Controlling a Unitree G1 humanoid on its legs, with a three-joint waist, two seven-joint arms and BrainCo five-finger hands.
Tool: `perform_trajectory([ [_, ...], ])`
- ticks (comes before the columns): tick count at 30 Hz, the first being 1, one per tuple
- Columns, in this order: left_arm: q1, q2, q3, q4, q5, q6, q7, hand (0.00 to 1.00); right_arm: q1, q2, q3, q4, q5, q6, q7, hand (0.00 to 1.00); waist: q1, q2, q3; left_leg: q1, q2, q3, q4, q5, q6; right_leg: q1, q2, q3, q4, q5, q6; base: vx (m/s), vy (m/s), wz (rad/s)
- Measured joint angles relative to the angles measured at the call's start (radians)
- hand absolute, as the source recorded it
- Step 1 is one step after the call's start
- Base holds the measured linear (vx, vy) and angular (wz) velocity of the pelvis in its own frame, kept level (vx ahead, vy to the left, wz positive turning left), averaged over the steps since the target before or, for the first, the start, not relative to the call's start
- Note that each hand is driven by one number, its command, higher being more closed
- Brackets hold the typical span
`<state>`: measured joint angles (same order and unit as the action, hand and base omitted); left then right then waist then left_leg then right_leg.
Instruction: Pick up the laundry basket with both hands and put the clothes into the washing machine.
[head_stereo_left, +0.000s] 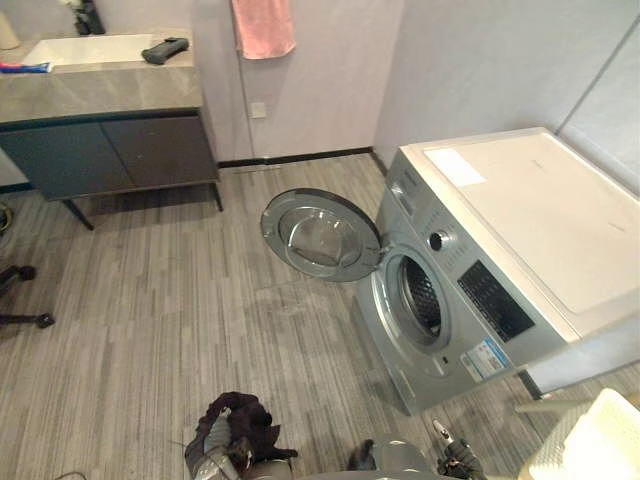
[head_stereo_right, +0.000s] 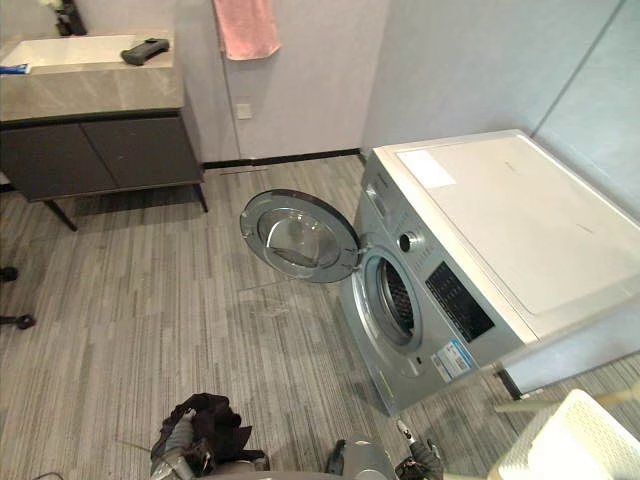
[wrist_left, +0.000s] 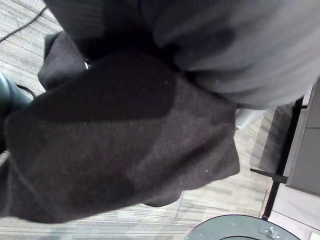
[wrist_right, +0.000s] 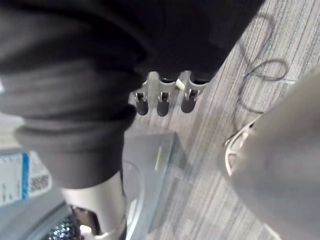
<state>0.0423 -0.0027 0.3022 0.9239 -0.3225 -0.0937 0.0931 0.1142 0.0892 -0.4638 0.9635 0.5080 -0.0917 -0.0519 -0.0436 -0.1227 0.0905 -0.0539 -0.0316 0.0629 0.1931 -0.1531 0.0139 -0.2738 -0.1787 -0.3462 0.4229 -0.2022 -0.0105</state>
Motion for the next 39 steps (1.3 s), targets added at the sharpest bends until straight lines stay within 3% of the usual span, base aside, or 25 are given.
perform_trajectory([
  [2,0.000,0.000,0.000,0.000,0.000,0.000,0.000,1.00,0.000,0.000,0.000,0.000,0.000,0.000,0.000,0.00,0.000,0.000,0.000,0.000,0.000,0.000,0.000,0.000,0.000,0.000,0.000,0.000,0.000,0.000,0.000,0.00,0.000,0.24],
  [3,-0.007,-0.077,0.010,-0.032,-0.030,-0.004,0.003,1.00,0.009,0.002,-0.039,-0.033,0.014,-0.013,-0.011,0.00,-0.001,0.113,-0.003,0.038,0.103,-0.019,0.078,-0.116,-0.046,0.082,0.079,-0.064,-0.039,-0.006,-0.018,0.00,0.000,0.45],
  [5,-0.009,-0.075,0.013,-0.033,-0.042,-0.005,0.002,1.00,0.009,0.001,-0.056,-0.037,0.032,-0.013,-0.013,0.00,0.007,0.126,-0.007,0.041,0.151,-0.011,0.153,-0.150,-0.062,0.121,0.120,-0.072,-0.047,0.007,-0.053,0.82,-0.232,0.04],
  [7,0.005,-0.078,0.015,-0.035,-0.044,-0.004,0.002,1.00,0.010,0.008,-0.058,-0.046,0.033,-0.014,-0.015,0.00,-0.002,0.123,-0.016,0.071,0.144,-0.011,0.144,-0.128,-0.083,0.129,0.117,-0.069,-0.010,0.006,-0.053,0.63,-0.143,0.04],
  [8,0.022,-0.082,0.007,-0.058,-0.054,-0.003,-0.002,1.00,0.007,-0.001,-0.044,-0.048,0.033,-0.014,-0.015,0.00,-0.010,0.123,-0.018,0.031,0.143,-0.012,0.291,-0.122,-0.094,0.154,0.127,-0.070,-0.016,-0.019,-0.027,0.27,-0.031,0.02],
  [9,0.028,-0.083,0.022,-0.073,-0.057,-0.004,-0.004,1.00,0.009,0.002,-0.046,-0.052,0.036,-0.014,-0.015,0.00,-0.001,0.144,-0.004,-0.051,0.161,-0.024,0.523,-0.100,-0.129,0.208,0.150,-0.035,-0.050,-0.044,-0.040,0.26,-0.024,-0.40],
  [10,0.034,-0.083,0.039,-0.073,-0.057,-0.003,-0.004,1.00,0.000,0.001,-0.025,-0.069,0.043,-0.016,-0.019,0.00,0.019,0.160,0.003,-0.132,0.192,-0.046,0.766,0.004,-0.187,0.267,0.183,0.018,-0.085,-0.075,-0.040,0.19,0.053,-0.99],
  [11,0.062,-0.083,0.051,-0.075,-0.057,-0.001,-0.001,1.00,0.002,-0.022,0.007,-0.092,0.043,-0.018,-0.022,0.00,0.038,0.174,0.010,-0.204,0.223,-0.056,0.937,0.135,-0.186,0.300,0.200,0.071,-0.086,-0.093,-0.065,0.25,0.160,-1.64],
  [12,0.102,-0.079,0.061,-0.077,-0.057,-0.002,0.006,1.00,-0.010,-0.032,0.044,-0.110,0.044,-0.022,-0.025,0.00,0.057,0.189,0.004,-0.266,0.237,-0.046,1.044,0.105,-0.103,0.328,0.205,0.143,-0.089,-0.101,-0.058,0.27,0.221,-1.79],
  [13,0.113,-0.076,0.060,-0.078,-0.057,-0.002,0.010,1.00,-0.015,-0.026,0.061,-0.122,0.045,-0.025,-0.032,0.00,0.065,0.184,0.003,-0.309,0.247,-0.026,1.032,0.057,-0.039,0.340,0.194,0.193,-0.101,-0.103,-0.053,0.31,0.218,-1.68],
  [15,0.114,-0.071,0.050,-0.092,-0.060,-0.003,0.020,1.00,-0.026,-0.006,0.107,-0.126,0.043,-0.024,-0.038,0.00,0.082,0.169,0.001,-0.381,0.254,-0.032,0.848,-0.014,-0.046,0.348,0.162,0.308,-0.137,-0.098,-0.033,0.38,0.280,-1.56],
  [18,0.116,-0.069,0.029,-0.114,-0.060,-0.009,0.021,1.00,-0.032,-0.005,0.167,-0.129,0.030,-0.018,-0.039,0.00,0.090,0.162,-0.002,-0.349,0.254,-0.158,0.408,-0.012,-0.062,0.375,0.113,0.463,-0.187,-0.088,0.039,0.45,0.502,-1.66],
  [20,0.119,-0.069,0.008,-0.117,-0.059,-0.014,0.022,1.00,-0.025,-0.008,0.170,-0.128,0.006,-0.018,-0.034,0.00,0.097,0.170,-0.020,-0.285,0.254,-0.316,0.222,0.009,-0.095,0.372,0.089,0.567,-0.197,-0.112,0.099,0.38,0.607,-1.59],
  [21,0.121,-0.062,-0.003,-0.108,-0.058,-0.014,0.020,1.00,-0.021,-0.016,0.168,-0.099,-0.015,-0.015,-0.034,0.00,0.096,0.150,-0.037,-0.293,0.228,-0.300,0.284,-0.015,-0.240,0.380,0.052,0.621,-0.202,-0.139,0.139,0.30,0.578,-1.17],
  [22,0.104,-0.039,-0.010,-0.097,-0.057,-0.015,0.021,1.00,-0.016,-0.017,0.178,-0.053,-0.036,0.001,-0.023,0.00,0.076,0.102,-0.056,-0.294,0.191,-0.243,0.330,-0.067,-0.205,0.364,0.004,0.681,-0.190,-0.114,0.141,0.30,0.530,-0.96],
  [24,0.091,-0.026,-0.034,-0.095,-0.043,-0.020,0.020,1.00,-0.006,-0.017,0.162,-0.044,-0.047,0.002,-0.014,0.00,0.050,0.082,-0.070,-0.277,0.174,-0.185,0.383,-0.106,-0.164,0.355,-0.025,0.725,-0.188,-0.011,0.165,0.30,0.476,-0.66],
  [26,0.076,-0.012,-0.089,-0.099,-0.016,-0.022,0.018,1.00,0.000,-0.017,0.131,-0.037,-0.047,0.000,-0.009,0.00,0.033,0.081,-0.084,-0.255,0.165,-0.108,0.379,-0.128,-0.130,0.313,-0.054,0.782,-0.189,0.094,0.175,0.25,0.463,-1.06],
  [29,0.061,-0.011,-0.115,-0.129,0.013,-0.025,0.019,1.00,-0.008,-0.016,0.126,-0.036,-0.048,0.006,-0.005,0.00,0.041,0.098,-0.082,-0.170,0.173,0.054,0.311,-0.123,-0.101,0.212,-0.074,0.839,-0.151,0.274,0.175,0.14,0.345,-1.46],
  [31,0.060,-0.011,-0.115,-0.137,0.018,-0.026,0.022,1.00,0.000,-0.023,0.124,-0.047,-0.049,0.007,0.005,0.00,0.033,0.121,-0.071,-0.098,0.189,0.135,0.257,-0.115,-0.087,0.149,-0.040,0.792,-0.054,0.256,0.184,0.07,0.178,-1.29],
  [33,0.059,-0.012,-0.117,-0.137,0.020,-0.028,0.023,1.00,-0.003,-0.031,0.123,-0.047,-0.049,0.003,0.013,0.00,0.032,0.128,-0.069,-0.019,0.205,0.251,0.170,-0.102,-0.066,0.057,-0.002,0.544,0.073,0.184,0.156,-0.01,0.049,-1.20],
  [34,0.059,-0.011,-0.133,-0.130,0.019,-0.028,0.023,1.00,-0.005,-0.037,0.123,-0.041,-0.052,0.003,0.013,0.00,0.033,0.128,-0.069,0.011,0.204,0.300,0.130,-0.092,-0.055,0.048,-0.010,0.380,0.080,0.154,0.105,-0.02,-0.002,-0.95],
  [35,0.059,-0.011,-0.139,-0.127,0.019,-0.028,0.023,1.00,-0.006,-0.039,0.123,-0.038,-0.054,0.003,0.013,0.00,0.032,0.128,-0.069,0.017,0.203,0.311,0.123,-0.088,-0.058,0.047,-0.015,0.337,0.075,0.148,0.095,-0.02,-0.061,-0.93],
  [36,0.055,-0.012,-0.157,-0.105,0.019,-0.028,0.022,1.00,-0.008,-0.053,0.124,-0.022,-0.059,0.003,0.014,0.00,0.031,0.134,-0.068,0.035,0.194,0.329,0.093,-0.079,-0.070,0.059,-0.028,0.210,0.009,0.141,0.086,0.00,-0.105,-0.88],
  [37,0.039,-0.006,-0.191,-0.074,0.019,-0.027,0.020,1.00,-0.009,-0.073,0.121,0.012,-0.066,0.003,0.013,0.00,0.028,0.128,-0.075,0.056,0.177,0.351,0.031,-0.045,-0.077,0.098,-0.023,0.163,-0.113,0.137,0.090,0.01,-0.133,-0.82],
  [39,0.023,-0.001,-0.224,-0.067,0.018,-0.027,0.019,1.00,-0.010,-0.090,0.115,0.046,-0.069,0.003,0.010,0.00,0.020,0.135,-0.070,0.061,0.154,0.352,-0.029,-0.007,-0.088,0.118,-0.013,0.163,-0.206,0.138,0.097,0.01,-0.138,-0.44],
])
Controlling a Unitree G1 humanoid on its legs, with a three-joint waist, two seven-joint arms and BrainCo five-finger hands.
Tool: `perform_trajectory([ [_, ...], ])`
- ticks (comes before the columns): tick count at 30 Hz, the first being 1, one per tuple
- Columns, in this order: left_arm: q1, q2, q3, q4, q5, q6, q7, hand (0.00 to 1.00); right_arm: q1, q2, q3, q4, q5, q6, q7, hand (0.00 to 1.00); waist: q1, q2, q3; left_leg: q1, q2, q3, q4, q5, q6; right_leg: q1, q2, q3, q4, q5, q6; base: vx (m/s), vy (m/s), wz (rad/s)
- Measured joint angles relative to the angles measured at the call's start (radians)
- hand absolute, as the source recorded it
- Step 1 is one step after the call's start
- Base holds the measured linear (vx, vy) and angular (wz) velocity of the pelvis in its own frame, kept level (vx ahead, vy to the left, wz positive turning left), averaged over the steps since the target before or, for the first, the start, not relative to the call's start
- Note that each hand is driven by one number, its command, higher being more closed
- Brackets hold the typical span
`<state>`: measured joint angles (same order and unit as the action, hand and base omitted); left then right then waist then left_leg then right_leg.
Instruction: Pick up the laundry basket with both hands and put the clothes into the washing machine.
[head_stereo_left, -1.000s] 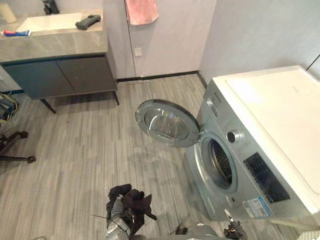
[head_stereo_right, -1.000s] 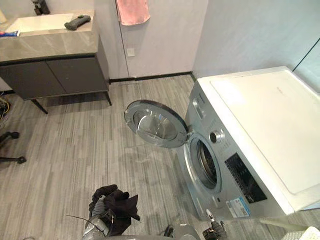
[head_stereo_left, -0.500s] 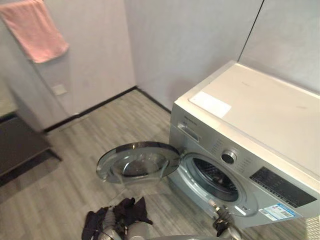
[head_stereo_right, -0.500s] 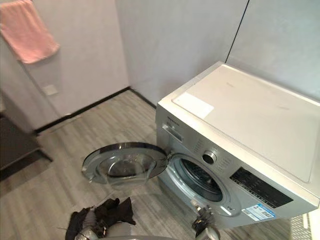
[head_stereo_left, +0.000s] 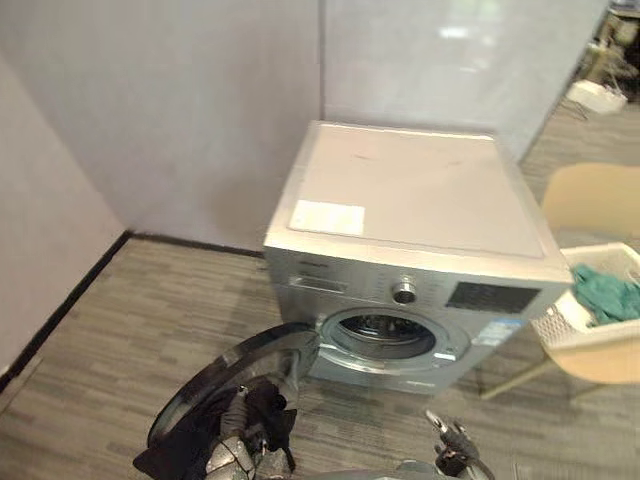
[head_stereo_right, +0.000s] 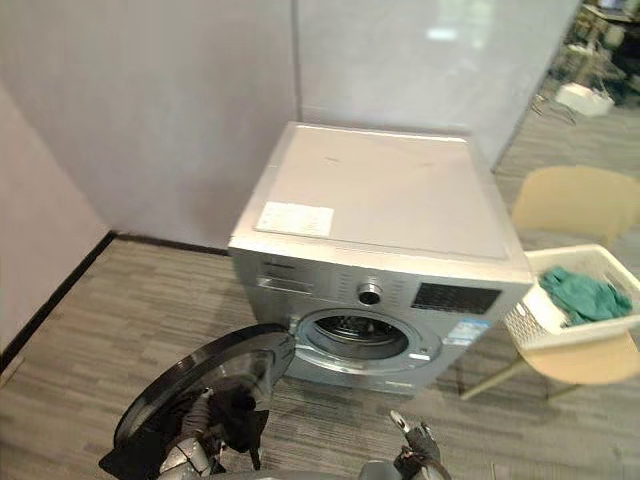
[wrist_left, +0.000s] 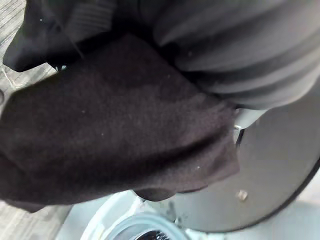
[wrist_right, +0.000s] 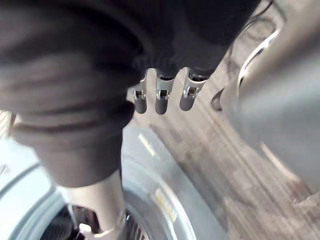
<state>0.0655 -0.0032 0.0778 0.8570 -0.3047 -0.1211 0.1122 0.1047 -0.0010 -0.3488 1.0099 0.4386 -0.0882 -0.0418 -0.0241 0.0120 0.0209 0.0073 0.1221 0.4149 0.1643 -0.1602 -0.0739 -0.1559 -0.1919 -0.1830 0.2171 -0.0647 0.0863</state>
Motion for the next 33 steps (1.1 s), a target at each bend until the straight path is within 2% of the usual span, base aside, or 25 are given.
perform_trajectory([
  [1,-0.011,-0.006,-0.025,0.001,-0.006,0.000,-0.003,1.00,-0.002,-0.010,-0.014,0.020,0.000,0.002,-0.003,0.00,-0.013,0.018,0.016,0.008,0.000,-0.012,-0.036,0.024,-0.002,0.001,0.014,0.006,-0.025,0.014,0.008,-0.01,-0.134,-0.27],
  [2,-0.013,-0.009,-0.043,0.003,-0.007,0.000,-0.005,1.00,-0.002,-0.018,-0.020,0.028,0.000,0.004,-0.003,0.00,-0.019,0.017,0.023,0.012,0.001,-0.031,-0.051,0.029,-0.006,0.003,0.020,0.005,-0.032,0.016,0.008,-0.01,-0.132,-0.14],
  [3,-0.022,-0.021,-0.056,0.012,-0.007,0.000,-0.010,1.00,0.015,-0.028,-0.040,0.045,0.000,0.006,-0.003,0.00,-0.020,0.032,0.031,0.034,0.010,-0.056,-0.066,0.031,-0.010,0.028,0.039,0.003,-0.049,0.019,0.004,0.00,-0.116,-0.09],
  [5,-0.025,-0.027,-0.057,0.018,-0.006,0.000,-0.023,1.00,0.041,-0.027,-0.062,0.065,0.001,0.008,-0.003,0.00,-0.019,0.031,0.032,0.061,0.035,-0.074,-0.061,0.026,-0.018,0.070,0.063,-0.007,-0.075,0.021,0.001,0.00,-0.104,-0.04],
  [7,-0.028,-0.023,-0.057,0.018,-0.008,0.000,-0.025,1.00,0.045,-0.025,-0.067,0.066,0.003,0.008,-0.003,0.00,-0.018,0.019,0.034,0.069,0.054,-0.079,-0.052,0.017,-0.032,0.087,0.083,-0.011,-0.097,0.021,-0.006,-0.02,-0.077,-0.01],
  [9,-0.024,-0.020,-0.059,0.023,-0.008,0.001,-0.026,1.00,0.039,-0.021,-0.067,0.065,0.002,0.008,-0.002,0.00,-0.015,0.017,0.031,0.058,0.091,-0.081,-0.024,-0.016,-0.058,0.102,0.108,-0.013,-0.121,0.020,-0.017,-0.01,-0.082,-0.06],
  [12,-0.008,-0.002,-0.067,0.036,-0.008,0.006,-0.027,1.00,0.037,-0.016,-0.065,0.062,0.001,0.009,-0.001,0.00,-0.012,0.029,0.039,0.052,0.164,-0.082,0.062,-0.056,-0.092,0.127,0.162,-0.008,-0.121,-0.009,-0.041,0.10,-0.081,-0.11],
  [13,-0.003,0.007,-0.067,0.036,-0.008,0.006,-0.028,1.00,0.036,-0.013,-0.064,0.061,-0.001,0.009,-0.002,0.00,-0.009,0.026,0.041,0.044,0.170,-0.089,0.108,-0.056,-0.094,0.136,0.164,-0.006,-0.122,-0.017,-0.046,0.19,-0.100,-0.13],
  [14,0.002,0.020,-0.066,0.036,-0.008,0.009,-0.030,1.00,0.033,-0.007,-0.063,0.063,-0.010,0.009,-0.001,0.00,-0.013,0.013,0.041,-0.032,0.196,-0.145,0.277,-0.042,-0.072,0.142,0.175,-0.005,-0.107,-0.027,-0.060,0.18,-0.147,-0.20],
  [15,0.002,0.022,-0.062,0.034,-0.008,0.012,-0.033,1.00,0.027,-0.012,-0.057,0.060,-0.019,0.008,0.000,0.00,-0.006,0.009,0.052,-0.110,0.197,-0.225,0.442,0.008,0.004,0.144,0.177,0.007,-0.081,-0.035,-0.069,0.17,-0.189,-0.28],
  [16,0.002,0.018,-0.062,0.029,-0.008,0.015,-0.035,1.00,0.019,-0.019,-0.049,0.058,-0.022,0.008,0.000,0.00,0.000,0.014,0.060,-0.140,0.193,-0.264,0.512,0.043,0.027,0.153,0.177,0.019,-0.074,-0.042,-0.074,0.17,-0.142,-0.52],
  [17,0.002,0.014,-0.065,0.015,-0.008,0.019,-0.040,1.00,0.012,-0.041,-0.021,0.058,-0.035,0.008,0.000,0.00,0.016,0.014,0.074,-0.196,0.187,-0.322,0.630,0.140,0.009,0.176,0.171,0.052,-0.067,-0.049,-0.085,0.19,-0.003,-0.60],
  [18,0.004,0.005,-0.066,0.004,-0.008,0.020,-0.044,1.00,0.000,-0.045,0.001,0.044,-0.055,0.010,0.000,0.00,0.035,0.023,0.091,-0.229,0.170,-0.357,0.697,0.143,0.007,0.181,0.166,0.071,-0.063,-0.057,-0.093,0.21,0.025,-0.69],
  [19,0.004,-0.011,-0.079,-0.019,-0.007,0.027,-0.049,1.00,-0.005,-0.058,0.003,0.016,-0.066,0.007,-0.001,0.00,0.035,0.046,0.106,-0.265,0.125,-0.387,0.730,0.066,0.015,0.187,0.159,0.087,-0.061,-0.063,-0.097,0.17,0.044,-0.47],
  [20,0.006,-0.019,-0.079,-0.034,-0.007,0.028,-0.049,1.00,-0.014,-0.062,0.003,0.015,-0.071,0.007,-0.001,0.00,0.034,0.052,0.109,-0.280,0.096,-0.394,0.718,0.041,0.005,0.186,0.152,0.096,-0.060,-0.064,-0.097,0.13,0.026,-0.43],
  [21,0.014,-0.024,-0.089,-0.066,-0.007,0.028,-0.050,1.00,-0.034,-0.065,0.004,0.029,-0.097,0.013,0.000,0.00,0.037,0.056,0.112,-0.292,0.036,-0.400,0.634,0.015,-0.016,0.185,0.135,0.111,-0.065,-0.064,-0.097,0.15,0.043,-0.41],
  [22,0.026,-0.022,-0.096,-0.097,-0.007,0.028,-0.057,1.00,-0.044,-0.062,0.013,0.028,-0.106,0.018,0.001,0.00,0.038,0.056,0.112,-0.283,-0.008,-0.395,0.508,0.015,-0.016,0.187,0.129,0.127,-0.071,-0.067,-0.092,0.16,0.056,-0.42],
  [23,0.030,-0.022,-0.097,-0.107,-0.007,0.028,-0.062,1.00,-0.053,-0.057,0.018,0.026,-0.113,0.019,0.001,0.00,0.038,0.058,0.112,-0.273,-0.024,-0.391,0.436,0.016,-0.018,0.188,0.129,0.133,-0.071,-0.070,-0.087,0.18,0.083,-0.43],
  [24,0.033,-0.022,-0.110,-0.115,-0.007,0.028,-0.067,1.00,-0.057,-0.054,0.033,0.023,-0.125,0.019,0.002,0.00,0.039,0.070,0.112,-0.244,-0.045,-0.387,0.281,0.044,-0.032,0.190,0.141,0.145,-0.071,-0.074,-0.080,0.19,0.125,-0.41],
  [25,0.032,-0.019,-0.124,-0.116,-0.007,0.029,-0.070,1.00,-0.063,-0.053,0.047,0.021,-0.134,0.019,0.002,0.00,0.038,0.086,0.108,-0.201,-0.051,-0.377,0.195,0.040,0.021,0.197,0.153,0.162,-0.068,-0.088,-0.061,0.20,0.131,-0.30],
  [26,0.030,-0.018,-0.127,-0.116,-0.007,0.030,-0.070,1.00,-0.068,-0.047,0.055,0.016,-0.136,0.019,0.004,0.00,0.035,0.075,0.115,-0.179,-0.058,-0.377,0.162,0.038,0.026,0.200,0.147,0.164,-0.065,-0.092,-0.057,0.18,0.120,-0.19],
  [27,0.016,-0.013,-0.137,-0.121,-0.007,0.030,-0.071,1.00,-0.068,-0.036,0.078,-0.002,-0.139,0.018,0.006,0.00,0.036,0.046,0.131,-0.146,-0.076,-0.361,0.117,0.046,0.037,0.202,0.130,0.165,-0.058,-0.103,-0.044,0.14,0.076,-0.05],
  [28,0.012,-0.008,-0.149,-0.121,-0.007,0.030,-0.070,1.00,-0.066,-0.030,0.097,-0.011,-0.140,0.018,0.008,0.00,0.038,0.035,0.135,-0.138,-0.087,-0.356,0.105,0.048,0.041,0.203,0.116,0.166,-0.053,-0.109,-0.038,0.12,0.069,-0.04],
  [31,0.011,-0.011,-0.176,-0.125,-0.006,0.030,-0.073,1.00,-0.049,-0.026,0.140,-0.045,-0.157,0.016,0.025,0.00,0.036,0.030,0.134,-0.128,-0.110,-0.344,0.097,0.042,0.051,0.202,0.091,0.163,-0.033,-0.131,-0.020,0.10,0.075,0.04],
  [33,0.025,-0.009,-0.195,-0.184,-0.008,0.030,-0.071,1.00,-0.044,-0.027,0.179,-0.082,-0.174,0.010,0.026,0.00,0.036,0.029,0.159,-0.136,-0.110,-0.332,0.140,0.012,0.064,0.178,0.085,0.170,0.037,-0.172,-0.016,0.04,0.042,-0.07],
])
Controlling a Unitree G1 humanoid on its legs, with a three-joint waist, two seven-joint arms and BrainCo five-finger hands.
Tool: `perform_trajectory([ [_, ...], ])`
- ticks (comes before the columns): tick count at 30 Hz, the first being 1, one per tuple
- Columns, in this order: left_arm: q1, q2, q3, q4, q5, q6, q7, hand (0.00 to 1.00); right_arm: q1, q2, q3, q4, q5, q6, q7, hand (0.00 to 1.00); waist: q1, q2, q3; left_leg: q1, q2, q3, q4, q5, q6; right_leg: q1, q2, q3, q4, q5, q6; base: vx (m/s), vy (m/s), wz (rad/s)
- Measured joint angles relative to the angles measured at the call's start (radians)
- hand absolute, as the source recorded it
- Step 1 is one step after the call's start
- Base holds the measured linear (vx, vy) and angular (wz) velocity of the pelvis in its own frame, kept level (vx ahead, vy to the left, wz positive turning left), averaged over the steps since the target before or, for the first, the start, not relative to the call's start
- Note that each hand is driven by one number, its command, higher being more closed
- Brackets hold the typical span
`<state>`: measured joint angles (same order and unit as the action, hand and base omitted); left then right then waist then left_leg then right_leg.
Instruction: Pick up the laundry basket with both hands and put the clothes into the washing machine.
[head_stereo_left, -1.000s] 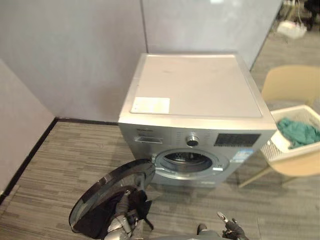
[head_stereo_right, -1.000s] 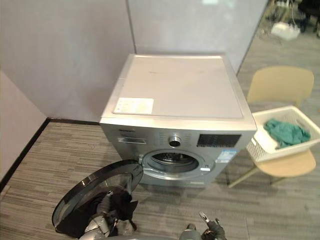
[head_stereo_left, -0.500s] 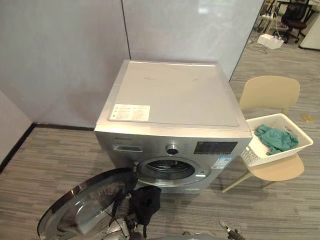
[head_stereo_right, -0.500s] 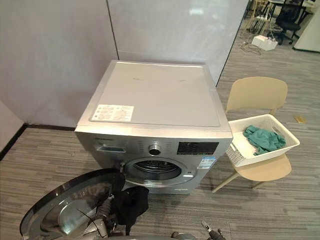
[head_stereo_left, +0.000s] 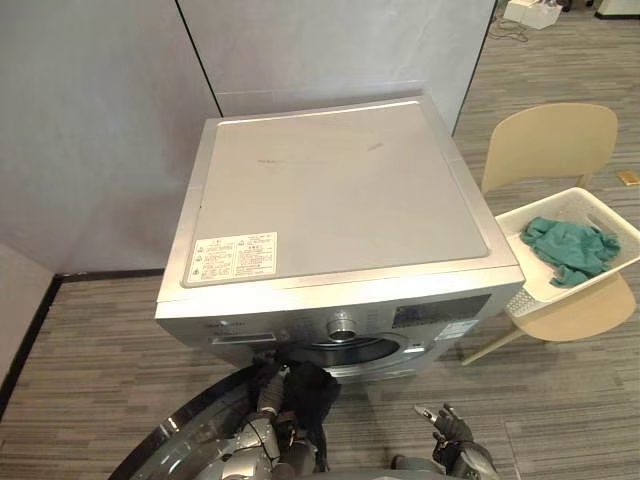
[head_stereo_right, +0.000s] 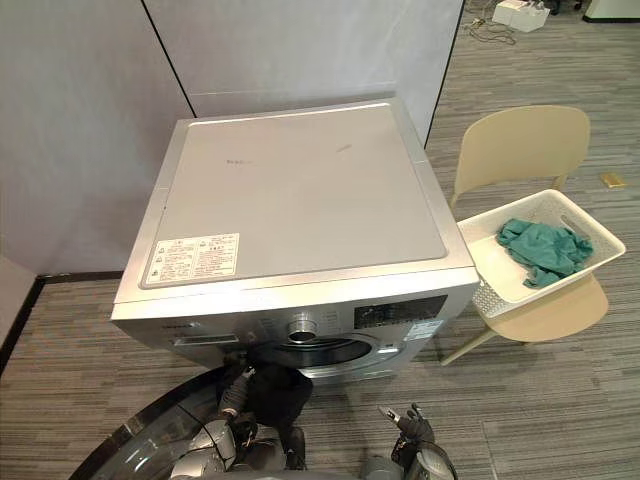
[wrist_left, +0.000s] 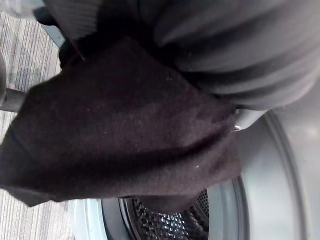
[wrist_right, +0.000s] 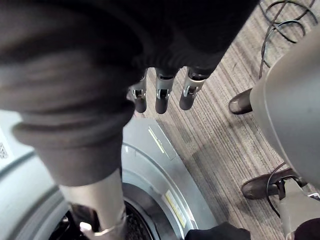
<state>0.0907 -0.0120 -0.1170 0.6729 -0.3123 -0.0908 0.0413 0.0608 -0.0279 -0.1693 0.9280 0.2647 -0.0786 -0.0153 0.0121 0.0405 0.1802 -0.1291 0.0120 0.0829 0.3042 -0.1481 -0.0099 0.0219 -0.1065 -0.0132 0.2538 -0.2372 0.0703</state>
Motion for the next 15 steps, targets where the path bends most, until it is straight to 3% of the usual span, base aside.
perform_trajectory([
  [4,-0.009,-0.002,-0.001,-0.158,-0.033,-0.005,0.005,1.00,0.017,0.000,0.029,-0.114,0.019,-0.010,0.001,0.00,-0.002,-0.006,0.063,-0.169,0.044,0.008,0.257,-0.094,-0.001,-0.179,0.016,0.004,0.279,-0.106,-0.005,-0.08,-0.009,-0.04],
  [8,-0.069,0.009,-0.046,-0.281,-0.036,-0.010,0.016,1.00,0.022,-0.001,0.071,-0.245,0.206,-0.034,0.019,0.00,0.001,-0.039,0.144,-0.423,0.089,0.015,0.604,-0.259,0.009,-0.454,0.032,0.044,0.662,-0.286,-0.017,-0.20,-0.016,-0.18],
  [10,-0.112,0.011,-0.102,-0.311,-0.036,-0.009,0.017,1.00,0.007,-0.001,0.070,-0.293,0.266,-0.044,0.018,0.00,0.001,-0.039,0.177,-0.563,0.107,0.013,0.775,-0.321,0.020,-0.599,0.039,0.059,0.843,-0.351,-0.018,-0.22,0.003,-0.15],
  [14,-0.192,0.012,-0.201,-0.326,-0.029,-0.003,0.018,1.00,-0.033,0.005,0.058,-0.356,0.394,-0.069,0.009,0.00,0.005,-0.040,0.218,-0.724,0.127,0.016,0.955,-0.377,0.033,-0.768,0.055,0.085,1.032,-0.409,-0.009,-0.13,0.006,-0.13],
  [15,-0.231,0.012,-0.235,-0.327,-0.029,-0.001,0.024,1.00,-0.043,0.020,0.044,-0.385,0.472,-0.076,0.005,0.00,0.006,-0.042,0.224,-0.775,0.129,0.015,0.992,-0.382,0.038,-0.821,0.058,0.094,1.077,-0.417,-0.003,-0.11,0.010,-0.05],
])
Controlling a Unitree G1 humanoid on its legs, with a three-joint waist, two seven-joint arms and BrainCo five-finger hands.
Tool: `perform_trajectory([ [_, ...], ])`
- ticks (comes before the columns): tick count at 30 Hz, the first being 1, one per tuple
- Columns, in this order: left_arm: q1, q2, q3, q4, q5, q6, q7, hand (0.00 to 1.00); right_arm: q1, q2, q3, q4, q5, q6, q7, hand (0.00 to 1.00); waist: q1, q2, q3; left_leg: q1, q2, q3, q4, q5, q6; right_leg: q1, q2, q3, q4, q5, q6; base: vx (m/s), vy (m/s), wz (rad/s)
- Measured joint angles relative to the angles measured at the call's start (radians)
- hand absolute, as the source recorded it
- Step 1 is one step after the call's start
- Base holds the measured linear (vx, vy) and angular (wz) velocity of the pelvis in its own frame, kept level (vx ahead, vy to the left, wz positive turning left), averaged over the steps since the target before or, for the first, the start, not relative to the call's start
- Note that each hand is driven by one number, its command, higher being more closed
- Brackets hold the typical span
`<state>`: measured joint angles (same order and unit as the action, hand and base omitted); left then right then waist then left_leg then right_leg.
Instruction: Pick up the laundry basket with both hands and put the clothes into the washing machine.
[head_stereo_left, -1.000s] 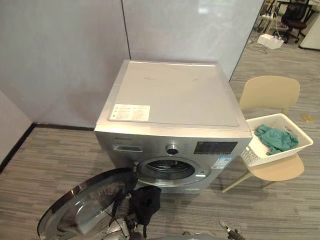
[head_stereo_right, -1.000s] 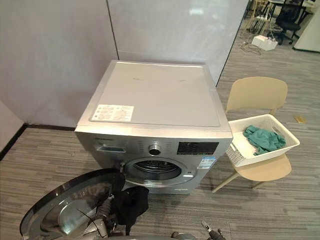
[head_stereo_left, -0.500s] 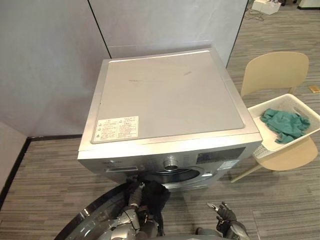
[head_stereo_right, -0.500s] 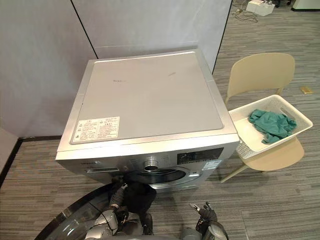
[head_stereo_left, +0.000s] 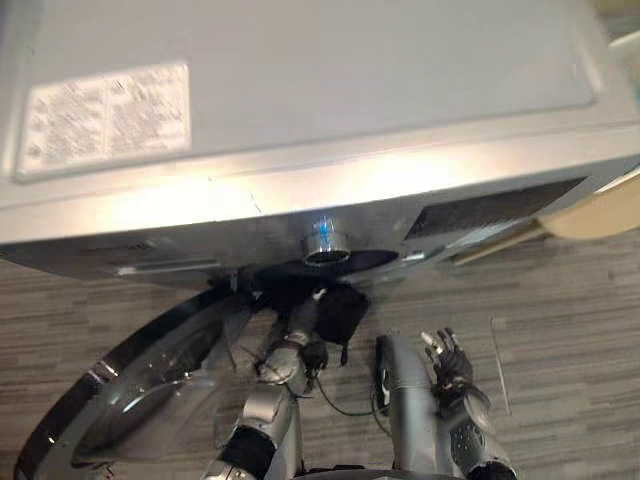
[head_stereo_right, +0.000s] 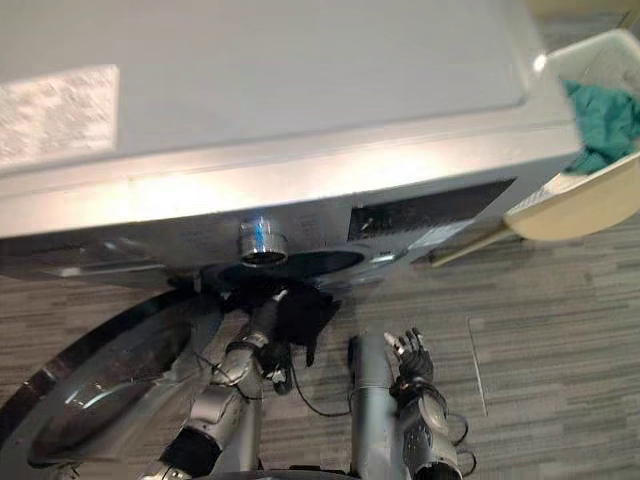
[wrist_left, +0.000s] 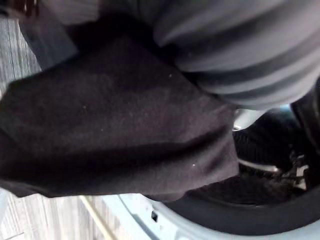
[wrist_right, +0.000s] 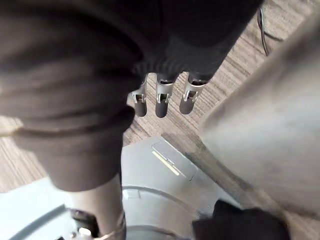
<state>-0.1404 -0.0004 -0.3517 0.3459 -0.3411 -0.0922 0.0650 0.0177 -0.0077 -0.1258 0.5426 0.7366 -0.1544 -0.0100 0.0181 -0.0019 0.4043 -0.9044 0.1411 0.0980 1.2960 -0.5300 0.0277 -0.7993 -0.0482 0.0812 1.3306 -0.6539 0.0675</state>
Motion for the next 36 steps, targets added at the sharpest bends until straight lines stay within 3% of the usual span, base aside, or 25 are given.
perform_trajectory([
  [6,-0.249,-0.026,-0.021,0.030,-0.045,0.011,0.034,1.00,-0.051,0.020,-0.021,-0.082,0.170,-0.041,-0.035,0.00,-0.004,-0.001,0.034,-0.180,0.023,-0.014,0.106,-0.012,0.005,-0.180,0.033,0.009,0.107,-0.010,0.005,-0.13,-0.005,-0.07],
  [10,-0.414,-0.004,0.130,0.059,-0.138,0.017,0.086,1.00,-0.053,0.021,-0.010,-0.110,0.206,-0.044,-0.033,0.00,-0.007,-0.006,0.042,-0.249,0.057,-0.011,0.143,-0.007,0.005,-0.259,0.068,0.024,0.138,-0.007,0.005,-0.03,-0.016,-0.22],
  [12,-0.506,0.052,0.214,0.072,-0.181,0.019,0.112,1.00,-0.049,0.021,-0.006,-0.116,0.206,-0.044,-0.031,0.00,-0.009,-0.007,0.043,-0.281,0.071,-0.010,0.156,-0.007,0.004,-0.297,0.086,0.028,0.148,-0.002,0.006,0.00,-0.022,-0.25],
  [14,-0.640,0.187,0.330,0.100,-0.248,0.020,0.142,1.00,-0.046,0.026,0.011,-0.114,0.206,-0.042,-0.021,0.00,-0.036,-0.022,0.052,-0.311,0.089,-0.012,0.163,-0.007,0.002,-0.330,0.101,0.027,0.152,0.006,0.002,0.02,-0.024,-0.22],
  [16,-0.769,0.277,0.414,0.101,-0.301,0.012,0.161,1.00,-0.021,0.038,0.003,-0.108,0.206,-0.044,0.000,0.00,-0.042,-0.027,0.055,-0.338,0.100,-0.020,0.170,-0.006,0.001,-0.354,0.116,0.020,0.152,0.010,-0.001,0.02,-0.017,-0.13],
  [18,-0.830,0.270,0.440,0.081,-0.364,-0.073,0.177,1.00,-0.005,0.038,-0.015,-0.074,0.207,-0.040,0.014,0.00,-0.047,-0.028,0.055,-0.361,0.101,-0.032,0.172,-0.003,-0.005,-0.368,0.116,0.006,0.148,0.010,-0.003,0.03,-0.008,0.09],
  [22,-0.905,0.276,0.419,0.089,-0.373,-0.070,0.237,1.00,0.001,0.034,-0.046,-0.026,0.235,-0.035,0.018,0.00,-0.037,-0.030,0.055,-0.406,0.098,-0.068,0.171,0.020,-0.024,-0.398,0.116,-0.026,0.148,0.026,-0.024,-0.03,-0.006,0.11],
  [26,-1.010,0.321,0.323,0.100,-0.362,-0.078,0.325,1.00,0.015,0.033,-0.083,0.002,0.248,-0.031,0.035,0.00,-0.026,-0.048,0.061,-0.469,0.088,-0.081,0.168,0.055,-0.031,-0.464,0.114,-0.031,0.162,0.055,-0.035,-0.09,-0.013,0.07],
  [29,-1.096,0.351,0.253,0.134,-0.373,-0.119,0.383,1.00,0.019,0.040,-0.136,0.001,0.273,-0.031,0.033,0.00,-0.017,-0.054,0.060,-0.523,0.085,-0.092,0.177,0.078,-0.030,-0.515,0.115,-0.036,0.173,0.080,-0.035,-0.08,0.003,-0.01],
  [32,-1.157,0.396,0.202,0.136,-0.370,-0.144,0.436,1.00,0.021,0.049,-0.166,0.001,0.284,-0.032,0.031,0.00,-0.026,-0.089,0.061,-0.555,0.086,-0.091,0.180,0.090,-0.032,-0.554,0.117,-0.028,0.175,0.101,-0.039,-0.08,0.023,-0.11],
  [33,-1.168,0.410,0.195,0.136,-0.285,-0.130,0.495,1.00,0.022,0.057,-0.177,0.001,0.285,-0.032,0.025,0.00,-0.032,-0.104,0.063,-0.560,0.086,-0.089,0.181,0.094,-0.030,-0.562,0.117,-0.026,0.175,0.108,-0.039,-0.06,0.026,-0.12],
  [34,-1.173,0.420,0.189,0.136,-0.146,-0.096,0.544,0.00,0.028,0.061,-0.183,0.001,0.287,-0.034,0.021,0.00,-0.036,-0.115,0.064,-0.568,0.086,-0.090,0.185,0.095,-0.030,-0.569,0.118,-0.026,0.175,0.113,-0.037,-0.04,0.022,-0.10],
  [36,-1.177,0.447,0.133,0.136,0.044,-0.046,0.585,0.00,0.034,0.068,-0.193,0.001,0.296,-0.034,0.013,0.00,-0.042,-0.120,0.064,-0.580,0.086,-0.092,0.190,0.102,-0.027,-0.576,0.118,-0.027,0.175,0.117,-0.031,-0.01,0.012,-0.03],
])
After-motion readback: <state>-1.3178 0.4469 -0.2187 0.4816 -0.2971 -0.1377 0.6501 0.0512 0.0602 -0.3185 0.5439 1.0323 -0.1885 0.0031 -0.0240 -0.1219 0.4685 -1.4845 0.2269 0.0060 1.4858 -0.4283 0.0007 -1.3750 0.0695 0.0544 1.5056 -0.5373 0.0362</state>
